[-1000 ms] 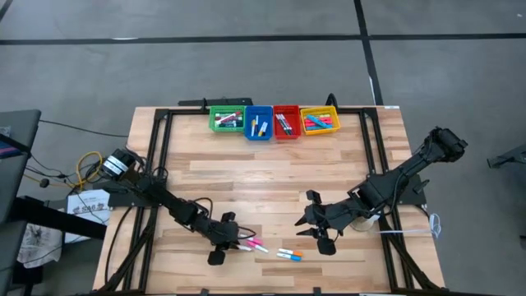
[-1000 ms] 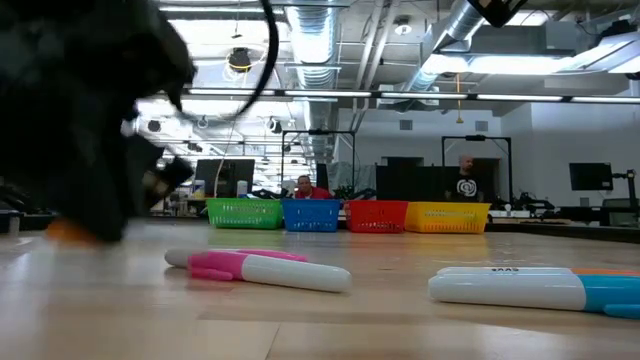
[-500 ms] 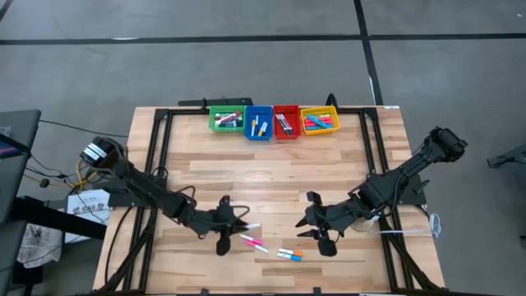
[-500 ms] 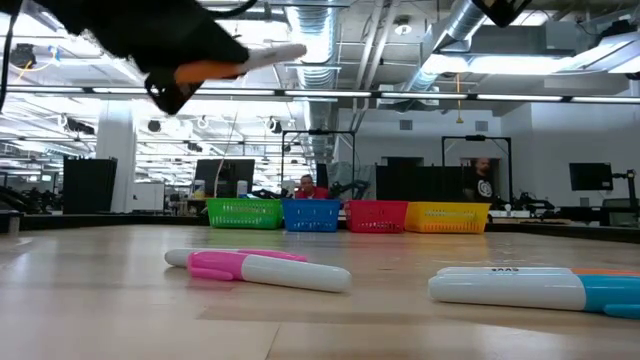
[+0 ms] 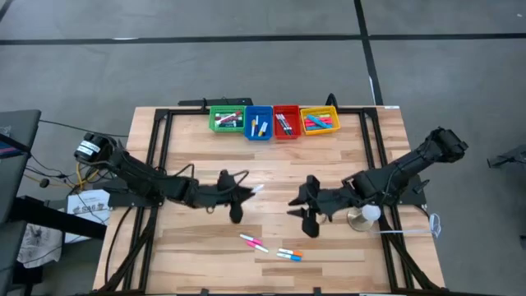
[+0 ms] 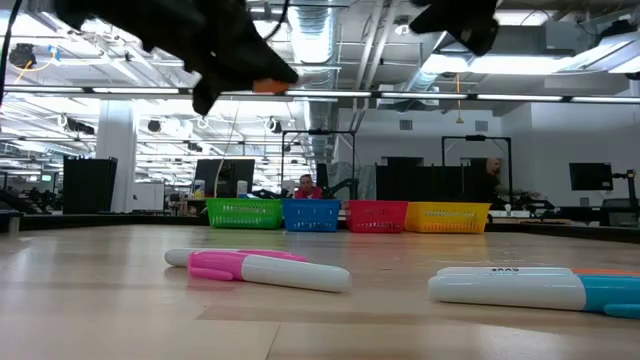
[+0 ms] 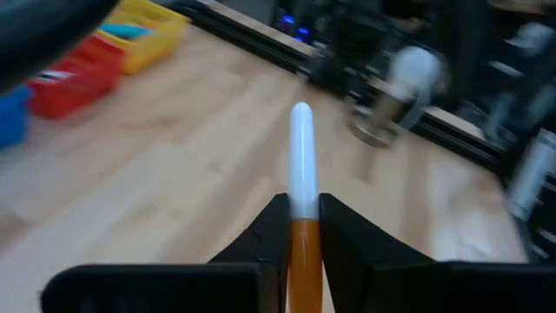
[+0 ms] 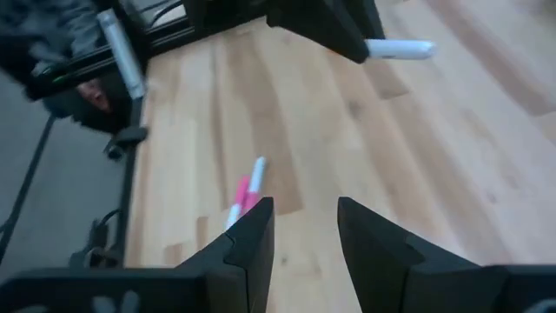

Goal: Pick & Place Markers
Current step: Put the left small orange highlighter pen into the blue bin, then put the top small pink highlighter pen into the blue bin

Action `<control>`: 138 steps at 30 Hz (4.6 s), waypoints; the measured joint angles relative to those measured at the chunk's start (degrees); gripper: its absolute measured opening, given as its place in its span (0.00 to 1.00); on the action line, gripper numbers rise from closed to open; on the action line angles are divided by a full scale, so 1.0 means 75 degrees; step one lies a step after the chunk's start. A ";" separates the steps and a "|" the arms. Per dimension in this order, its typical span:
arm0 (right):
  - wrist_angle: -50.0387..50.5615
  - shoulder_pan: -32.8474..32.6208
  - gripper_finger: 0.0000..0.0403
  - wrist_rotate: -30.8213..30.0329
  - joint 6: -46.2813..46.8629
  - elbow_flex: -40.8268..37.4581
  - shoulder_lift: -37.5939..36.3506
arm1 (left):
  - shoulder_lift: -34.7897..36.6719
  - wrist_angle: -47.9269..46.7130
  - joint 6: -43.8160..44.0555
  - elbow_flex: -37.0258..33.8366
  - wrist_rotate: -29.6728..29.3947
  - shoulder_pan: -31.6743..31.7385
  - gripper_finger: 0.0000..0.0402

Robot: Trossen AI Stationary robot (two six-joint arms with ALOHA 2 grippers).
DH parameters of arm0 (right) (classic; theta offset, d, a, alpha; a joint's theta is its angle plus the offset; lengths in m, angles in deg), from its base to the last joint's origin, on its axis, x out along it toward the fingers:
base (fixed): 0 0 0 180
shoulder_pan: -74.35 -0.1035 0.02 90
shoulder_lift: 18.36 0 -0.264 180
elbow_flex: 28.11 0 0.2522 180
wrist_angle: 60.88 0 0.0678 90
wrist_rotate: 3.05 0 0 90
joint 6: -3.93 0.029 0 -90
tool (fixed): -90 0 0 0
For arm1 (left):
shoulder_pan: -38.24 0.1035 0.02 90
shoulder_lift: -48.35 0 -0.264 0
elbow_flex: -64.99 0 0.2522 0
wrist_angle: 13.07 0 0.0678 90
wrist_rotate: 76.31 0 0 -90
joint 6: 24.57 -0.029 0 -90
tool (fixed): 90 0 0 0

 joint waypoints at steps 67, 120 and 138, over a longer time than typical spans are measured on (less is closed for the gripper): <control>0.0027 0.3227 0.29 0.0023 -0.1271 0.0000 0.0000 | -0.2691 0.1089 -0.0557 0.1810 0.5512 0.7066 0.34; 0.0120 -0.0745 0.29 -0.0207 -0.1402 0.0006 0.0000 | -0.2033 -0.1136 -0.2510 0.0522 0.3488 -0.0983 0.30; 0.0112 -0.0728 0.29 -0.0204 -0.1259 0.0006 -0.0001 | -0.2450 -0.1408 -0.2872 0.0522 0.3462 -0.0998 0.30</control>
